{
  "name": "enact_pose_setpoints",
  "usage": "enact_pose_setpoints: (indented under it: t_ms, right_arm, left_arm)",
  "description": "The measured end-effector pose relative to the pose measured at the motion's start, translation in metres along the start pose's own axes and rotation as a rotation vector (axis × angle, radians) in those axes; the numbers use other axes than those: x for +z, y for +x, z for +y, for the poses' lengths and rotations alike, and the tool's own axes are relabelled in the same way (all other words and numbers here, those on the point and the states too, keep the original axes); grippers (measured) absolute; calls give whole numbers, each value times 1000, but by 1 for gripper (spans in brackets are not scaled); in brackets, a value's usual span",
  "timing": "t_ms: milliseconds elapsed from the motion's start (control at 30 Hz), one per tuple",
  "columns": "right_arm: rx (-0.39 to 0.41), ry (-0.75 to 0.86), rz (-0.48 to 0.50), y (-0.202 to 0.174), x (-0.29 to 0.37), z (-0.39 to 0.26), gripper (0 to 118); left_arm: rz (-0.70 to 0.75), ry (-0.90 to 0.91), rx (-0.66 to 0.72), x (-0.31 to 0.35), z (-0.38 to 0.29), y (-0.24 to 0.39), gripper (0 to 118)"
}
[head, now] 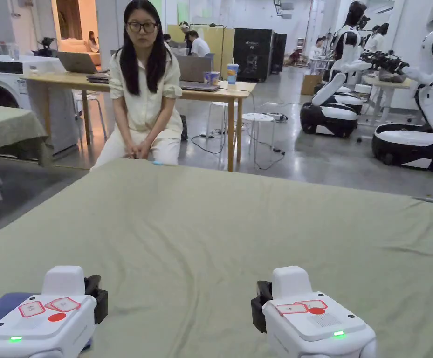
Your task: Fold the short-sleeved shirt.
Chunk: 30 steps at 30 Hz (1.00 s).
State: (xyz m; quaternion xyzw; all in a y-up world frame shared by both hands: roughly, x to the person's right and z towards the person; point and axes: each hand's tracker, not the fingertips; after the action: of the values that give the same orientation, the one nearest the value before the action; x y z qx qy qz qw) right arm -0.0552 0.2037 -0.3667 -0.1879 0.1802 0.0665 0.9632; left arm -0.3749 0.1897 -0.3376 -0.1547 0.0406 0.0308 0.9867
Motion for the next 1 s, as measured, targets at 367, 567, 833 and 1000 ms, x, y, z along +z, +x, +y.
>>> enact_pose_setpoints:
  t_ms: [367,567,833,1000]
  right_arm:
    - [-35,123,-282,166,108,24,0]
    - [-32,184,-371,200,139,45,0]
    - [-59,203,-384,205,139,43,0]
    - [-67,206,-381,203,138,40,0]
  left_arm:
    - [-173,127,-84,6,68,177,0]
    - [-181,173,-126,22,102,225,0]
    - [-177,205,-118,36,107,230,0]
    - [-182,210,-136,40,109,229,0]
